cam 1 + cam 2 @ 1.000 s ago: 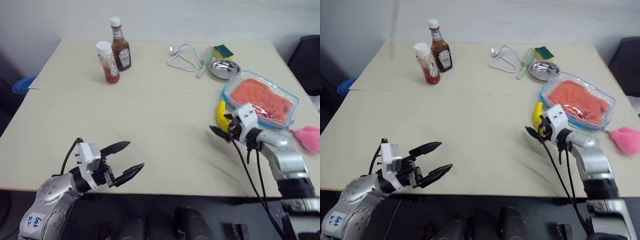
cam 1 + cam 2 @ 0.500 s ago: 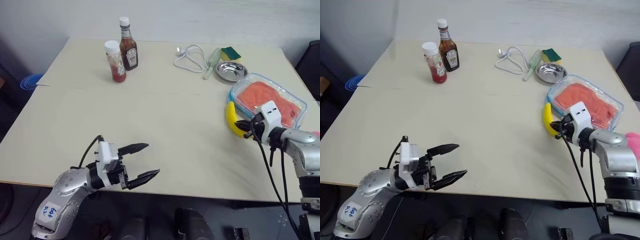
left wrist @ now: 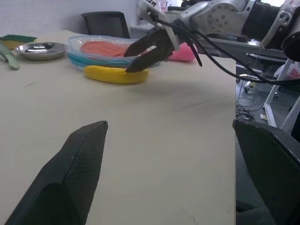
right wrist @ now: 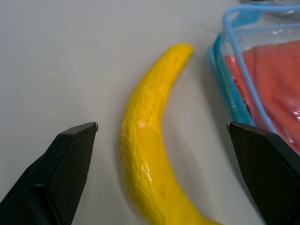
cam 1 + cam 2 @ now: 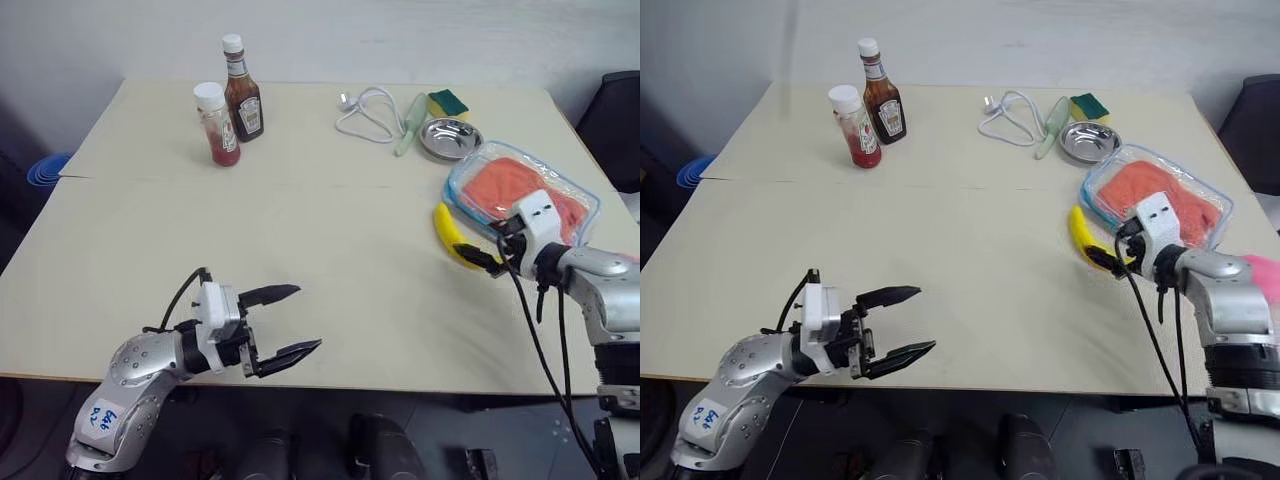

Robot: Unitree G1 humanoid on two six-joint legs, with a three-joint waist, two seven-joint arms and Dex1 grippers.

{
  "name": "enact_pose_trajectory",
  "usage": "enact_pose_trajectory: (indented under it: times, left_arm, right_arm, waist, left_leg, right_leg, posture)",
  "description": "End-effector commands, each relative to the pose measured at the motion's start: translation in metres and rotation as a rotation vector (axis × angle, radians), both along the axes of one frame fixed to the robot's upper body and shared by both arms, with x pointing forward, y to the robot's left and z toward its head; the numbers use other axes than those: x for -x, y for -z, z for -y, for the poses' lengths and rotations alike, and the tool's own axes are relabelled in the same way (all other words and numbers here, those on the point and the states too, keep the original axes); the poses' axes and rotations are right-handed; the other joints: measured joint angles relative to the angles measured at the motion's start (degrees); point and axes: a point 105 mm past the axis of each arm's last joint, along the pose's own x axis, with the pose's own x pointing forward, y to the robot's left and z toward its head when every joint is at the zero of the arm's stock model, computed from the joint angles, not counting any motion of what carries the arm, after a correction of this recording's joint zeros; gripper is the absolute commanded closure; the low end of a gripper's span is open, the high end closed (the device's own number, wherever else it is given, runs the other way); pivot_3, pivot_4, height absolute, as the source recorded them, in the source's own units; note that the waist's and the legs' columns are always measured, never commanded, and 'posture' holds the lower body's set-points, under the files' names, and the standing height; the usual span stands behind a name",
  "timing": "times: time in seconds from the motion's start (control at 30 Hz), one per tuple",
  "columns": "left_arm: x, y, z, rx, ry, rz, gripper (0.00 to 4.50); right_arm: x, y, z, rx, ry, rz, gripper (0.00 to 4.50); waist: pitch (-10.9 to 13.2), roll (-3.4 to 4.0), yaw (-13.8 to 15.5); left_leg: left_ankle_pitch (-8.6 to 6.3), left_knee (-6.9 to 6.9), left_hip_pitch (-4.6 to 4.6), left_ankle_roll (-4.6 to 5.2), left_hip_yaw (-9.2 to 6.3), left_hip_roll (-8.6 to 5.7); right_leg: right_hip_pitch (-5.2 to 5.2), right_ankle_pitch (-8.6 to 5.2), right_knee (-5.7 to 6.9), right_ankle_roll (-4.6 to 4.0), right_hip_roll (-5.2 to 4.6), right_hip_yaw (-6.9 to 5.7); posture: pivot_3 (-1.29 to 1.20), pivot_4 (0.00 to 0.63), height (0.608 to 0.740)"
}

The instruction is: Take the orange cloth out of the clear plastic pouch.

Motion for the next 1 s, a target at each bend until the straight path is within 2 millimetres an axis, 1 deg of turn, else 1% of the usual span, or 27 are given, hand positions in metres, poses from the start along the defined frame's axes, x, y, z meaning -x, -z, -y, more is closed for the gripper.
enact_pose_trajectory:
  times: [0.03,0.07,0.1,0.2,0.27,0.33,0.37,0.4,0.43,0.57,0.63,0.67,0.7,0.77,0.83,0.87,0.9,0.97,1.0]
  left_arm:
    - [0.000,-0.003,0.004,0.005,0.021,0.026,0.00]
    - [0.000,-0.003,0.005,0.005,0.025,0.028,0.00]
    - [0.000,-0.004,0.005,0.005,0.028,0.029,0.00]
    - [-0.001,-0.003,0.007,0.004,0.040,0.032,0.00]
    - [-0.002,-0.003,0.009,0.007,0.047,0.033,0.00]
    - [-0.004,-0.002,0.012,0.013,0.055,0.032,0.00]
    - [-0.004,-0.002,0.013,0.016,0.058,0.031,0.00]
    - [-0.003,-0.001,0.014,0.017,0.060,0.031,0.00]
    - [-0.004,0.001,0.016,0.024,0.064,0.022,0.00]
    - [-0.002,0.008,0.020,0.038,0.087,-0.002,0.00]
    - [-0.003,0.009,0.022,0.051,0.096,-0.011,0.00]
    - [-0.003,0.010,0.023,0.057,0.100,-0.018,0.00]
    - [-0.002,0.010,0.025,0.062,0.109,-0.025,0.00]
    - [-0.001,0.011,0.028,0.068,0.125,-0.032,0.00]
    - [-0.001,0.008,0.031,0.081,0.144,-0.034,0.00]
    - [-0.001,0.006,0.032,0.090,0.160,-0.036,0.00]
    - [-0.001,0.004,0.033,0.096,0.171,-0.038,0.00]
    - [-0.002,-0.003,0.035,0.102,0.184,-0.021,0.00]
    - [-0.003,-0.007,0.036,0.099,0.196,-0.009,0.00]
  right_arm:
    - [-0.002,0.009,-0.006,-0.030,-0.030,-0.084,0.03]
    - [-0.002,0.012,-0.006,-0.035,-0.037,-0.111,0.03]
    - [-0.002,0.013,-0.005,-0.031,-0.040,-0.125,0.21]
    - [-0.004,0.008,0.000,-0.017,-0.040,-0.108,0.95]
    - [-0.001,0.002,0.003,-0.033,-0.048,-0.095,1.70]
    - [0.009,-0.001,0.008,-0.043,-0.060,-0.088,2.42]
    - [0.013,-0.003,0.010,-0.048,-0.067,-0.085,2.69]
    - [0.017,-0.004,0.012,-0.057,-0.069,-0.083,3.10]
    - [0.029,-0.009,0.018,-0.077,-0.076,-0.075,3.41]
    - [0.074,-0.031,0.030,-0.153,-0.110,0.002,3.45]
    - [0.100,-0.048,0.037,-0.225,-0.108,0.076,3.45]
    - [0.110,-0.056,0.046,-0.254,-0.055,0.120,3.45]
    - [0.121,-0.062,0.066,-0.252,0.044,0.175,3.45]
    - [0.138,-0.068,0.093,-0.235,0.183,0.243,3.45]
    - [0.152,-0.066,0.137,-0.163,0.416,0.329,3.45]
    - [0.159,-0.056,0.159,-0.119,0.541,0.312,3.45]
    - [0.164,-0.049,0.173,-0.088,0.616,0.294,3.45]
    - [0.171,-0.025,0.197,-0.017,0.749,0.186,3.45]
    - [0.171,-0.014,0.207,-0.020,0.800,0.139,3.45]
  waist:
    - [0.01,0.01,0.00]
    - [0.01,0.02,0.01]
    - [0.01,0.03,0.08]
    - [0.02,0.02,0.08]
    - [0.02,0.03,0.12]
    - [0.02,0.03,0.32]
    - [0.02,0.03,0.41]
    - [0.02,0.04,0.45]
    - [0.02,0.04,0.46]
    - [0.03,0.17,1.61]
    - [0.03,0.19,1.78]
    - [0.03,0.20,1.76]
    - [0.03,0.20,1.78]
    - [0.03,0.20,1.73]
    - [0.03,0.19,1.71]
    - [0.03,0.19,1.66]
    - [0.02,0.19,1.63]
    - [0.02,0.20,1.53]
    - [0.01,0.22,1.39]
  left_leg:
    - [0.00,0.00,-0.01,0.00,0.00,-0.01]
    - [0.01,0.00,-0.02,0.01,0.00,0.00]
    - [0.01,0.00,-0.03,0.01,0.00,0.00]
    - [0.02,0.00,-0.07,0.03,-0.02,-0.01]
    - [0.02,0.00,-0.08,0.03,-0.03,-0.01]
    - [0.02,0.00,-0.11,0.03,-0.05,-0.01]
    - [0.02,0.01,-0.14,0.03,-0.08,-0.01]
    - [0.02,0.01,-0.19,0.03,-0.14,-0.01]
    - [0.02,0.02,-0.24,0.03,-0.16,-0.01]
    - [0.02,0.03,-0.45,0.05,-0.37,-0.01]
    - [0.02,0.04,-0.45,0.05,-0.40,-0.02]
    - [0.03,0.04,-0.45,0.04,-0.43,-0.02]
    - [0.03,0.05,-0.44,0.05,-0.44,-0.02]
    - [0.03,0.05,-0.40,0.05,-0.47,-0.03]
    - [0.03,0.04,-0.40,0.05,-0.48,-0.04]
    - [0.03,0.05,-0.39,0.05,-0.48,-0.04]
    - [0.03,0.04,-0.39,0.05,-0.46,-0.06]
    - [0.05,0.04,-0.38,0.05,-0.43,-0.08]
    - [0.06,0.04,-0.37,0.05,-0.40,-0.08]
  right_leg:
    - [0.00,0.00,0.00,0.00,0.00,0.00]
    - [-0.01,0.00,0.01,0.00,0.00,0.00]
    - [-0.02,0.00,0.01,0.00,0.00,0.00]
    - [-0.02,0.00,0.02,0.00,-0.01,-0.02]
    - [-0.02,0.00,0.02,0.00,-0.01,-0.03]
    - [-0.03,0.00,0.03,0.00,-0.01,-0.05]
    - [-0.03,0.01,0.03,0.01,-0.01,-0.08]
    - [-0.03,0.01,0.02,0.02,-0.01,-0.14]
    - [-0.03,0.02,0.01,0.03,-0.01,-0.17]
    - [-0.08,0.03,-0.06,0.05,-0.02,-0.45]
    - [-0.05,0.03,-0.07,0.05,-0.02,-0.48]
    - [-0.03,0.03,-0.07,0.05,-0.02,-0.49]
    - [0.00,0.04,-0.08,0.07,-0.02,-0.49]
    - [0.08,0.04,-0.11,0.08,-0.02,-0.49]
    - [0.09,0.05,-0.24,0.08,-0.03,-0.48]
    - [0.09,0.05,-0.37,0.08,-0.02,-0.48]
    - [0.09,0.05,-0.38,0.09,-0.03,-0.46]
    - [0.09,0.05,-0.36,0.09,-0.03,-0.44]
    - [0.08,0.05,-0.33,0.09,-0.03,-0.42]
  posture:
    - [0.00,0.150,0.740]
    - [0.00,0.150,0.740]
    - [0.00,0.150,0.740]
    - [0.00,0.150,0.740]
    - [0.00,0.150,0.740]
    - [0.00,0.150,0.740]
    - [0.00,0.150,0.740]
    - [0.00,0.150,0.740]
    - [0.00,0.150,0.740]
    - [0.00,0.150,0.740]
    - [0.00,0.150,0.740]
    - [0.00,0.150,0.740]
    - [0.00,0.150,0.740]
    - [0.00,0.150,0.740]
    - [0.00,0.150,0.740]
    - [0.00,0.150,0.740]
    - [0.00,0.150,0.740]
    - [0.00,0.150,0.740]
    - [0.00,0.150,0.740]
